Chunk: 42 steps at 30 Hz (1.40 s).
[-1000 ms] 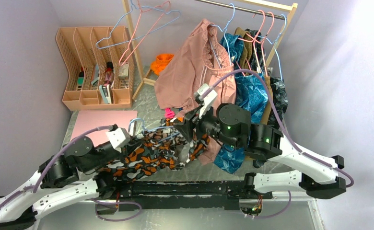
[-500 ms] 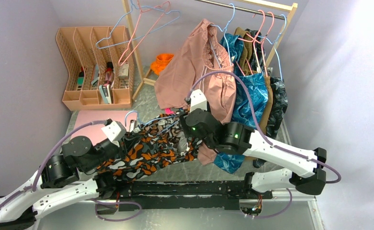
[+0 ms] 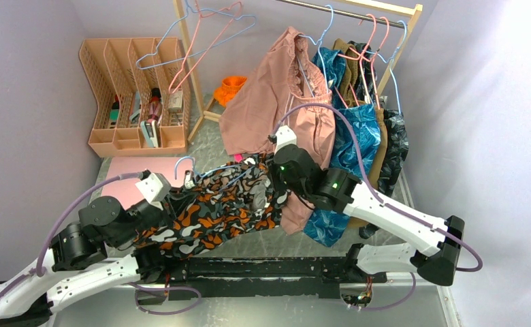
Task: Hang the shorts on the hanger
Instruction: Hang the shorts on the hanger.
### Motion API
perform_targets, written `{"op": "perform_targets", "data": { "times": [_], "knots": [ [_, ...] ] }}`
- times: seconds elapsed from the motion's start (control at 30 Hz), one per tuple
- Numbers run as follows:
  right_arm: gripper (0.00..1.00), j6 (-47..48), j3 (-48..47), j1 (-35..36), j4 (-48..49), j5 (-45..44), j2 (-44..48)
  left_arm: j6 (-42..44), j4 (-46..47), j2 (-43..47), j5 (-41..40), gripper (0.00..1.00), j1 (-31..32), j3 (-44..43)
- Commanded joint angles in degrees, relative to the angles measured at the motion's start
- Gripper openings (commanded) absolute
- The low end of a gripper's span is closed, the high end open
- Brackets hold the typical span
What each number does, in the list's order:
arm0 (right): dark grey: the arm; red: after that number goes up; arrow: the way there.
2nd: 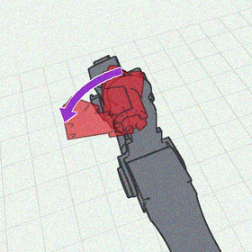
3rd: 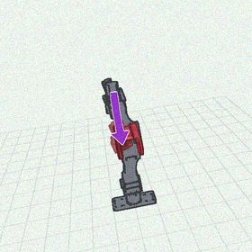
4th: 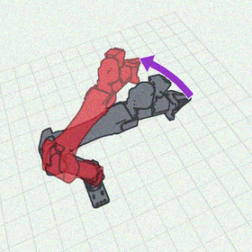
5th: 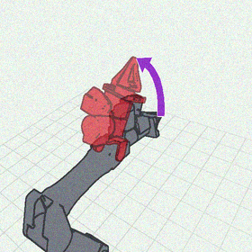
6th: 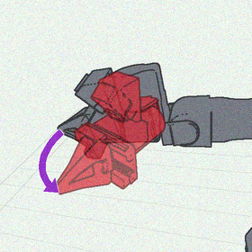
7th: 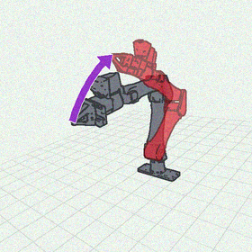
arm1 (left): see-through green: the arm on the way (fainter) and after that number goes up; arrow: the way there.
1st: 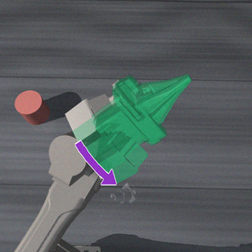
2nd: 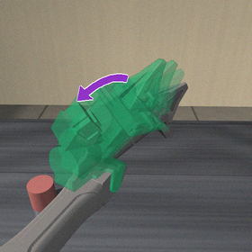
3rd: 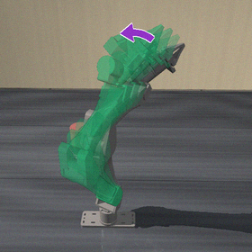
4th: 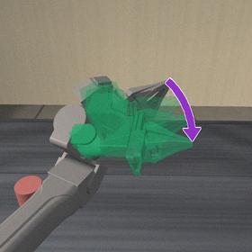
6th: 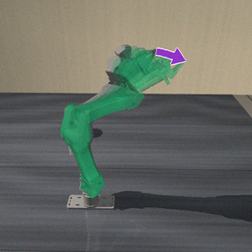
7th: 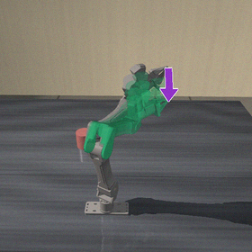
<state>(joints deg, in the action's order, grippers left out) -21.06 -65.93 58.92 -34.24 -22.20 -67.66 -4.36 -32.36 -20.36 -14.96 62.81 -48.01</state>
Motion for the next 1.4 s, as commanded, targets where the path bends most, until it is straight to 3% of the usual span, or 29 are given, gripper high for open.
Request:
{"op": "perform_targets", "data": {
  "times": [0.0,0.03,0.3,0.5,0.67,0.8,1.07,1.23,1.37],
  "knots": [
    [0.08,0.9,-2.4,-1.2,2.3,2.6,-0.5,-0.2,3.3,0.0,0.5,0.07,-0.1,-2.0],
    [0.00,1.2,-3.6,-1.3,2.0,2.3,-0.6,-0.1,3.1,-0.3,1.0,0.07,-0.1,-2.0],
    [0.00,3.6,-21.4,-1.5,-7.5,0.3,-3.8,2.0,1.5,-5.9,5.3,0.07,-0.1,-3.1],
    [0.00,3.0,-37.1,-1.5,-14.1,7.8,-10.3,4.5,6.0,-10.4,5.7,0.07,-0.1,-4.0],
    [0.00,1.3,-44.2,-1.5,-14.8,19.2,-13.7,5.2,14.7,-11.0,2.7,0.07,0.0,-3.6],
    [0.00,0.7,-48.3,-1.4,-15.8,23.5,-16.9,3.8,25.4,-9.4,-0.4,0.07,-0.1,-0.2],
    [0.00,3.0,-68.0,3.3,-22.6,23.0,-26.8,-0.9,49.0,-3.5,-8.9,0.07,-0.1,11.1],
    [0.00,4.2,-63.7,4.8,-21.2,25.4,-25.9,-2.2,54.0,-1.5,-9.1,0.07,-0.1,13.9],
    [0.29,5.4,-54.6,4.8,-18.9,26.5,-22.5,-3.3,51.8,-0.3,-7.8,0.07,-0.1,14.5]
  ]
}}
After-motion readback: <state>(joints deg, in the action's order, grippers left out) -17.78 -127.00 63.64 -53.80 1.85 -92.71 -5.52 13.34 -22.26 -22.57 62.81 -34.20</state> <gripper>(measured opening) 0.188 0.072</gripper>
